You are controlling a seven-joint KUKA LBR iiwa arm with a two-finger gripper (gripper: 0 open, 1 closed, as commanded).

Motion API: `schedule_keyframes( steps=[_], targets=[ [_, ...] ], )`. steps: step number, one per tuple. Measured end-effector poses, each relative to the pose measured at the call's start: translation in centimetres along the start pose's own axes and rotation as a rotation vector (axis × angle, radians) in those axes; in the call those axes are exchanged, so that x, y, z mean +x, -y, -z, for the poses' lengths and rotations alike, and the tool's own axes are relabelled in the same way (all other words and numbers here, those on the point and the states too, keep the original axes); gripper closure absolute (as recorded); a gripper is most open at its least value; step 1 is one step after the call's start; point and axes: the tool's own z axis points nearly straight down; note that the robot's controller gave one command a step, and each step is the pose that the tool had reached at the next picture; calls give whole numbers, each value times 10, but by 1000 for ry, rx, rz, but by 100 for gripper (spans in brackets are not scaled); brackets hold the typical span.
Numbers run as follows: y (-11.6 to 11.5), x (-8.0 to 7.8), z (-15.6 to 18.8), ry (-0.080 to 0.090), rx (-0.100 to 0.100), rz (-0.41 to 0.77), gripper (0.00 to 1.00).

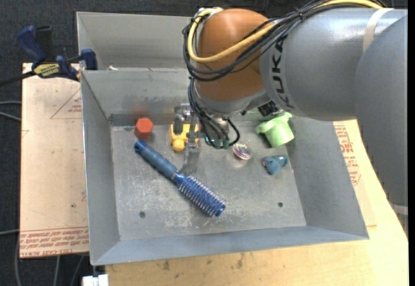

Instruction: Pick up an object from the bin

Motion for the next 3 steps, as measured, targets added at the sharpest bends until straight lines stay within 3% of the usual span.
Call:
schedule_keyframes(
  steps=[1, 2, 3],
  targets=[
    [62, 89, -104, -4, 3, -44, 0],
    [60, 85, -101, 5, 0, -40, 100],
    [61, 82, 81, 16, -1, -25, 100]
  ],
)
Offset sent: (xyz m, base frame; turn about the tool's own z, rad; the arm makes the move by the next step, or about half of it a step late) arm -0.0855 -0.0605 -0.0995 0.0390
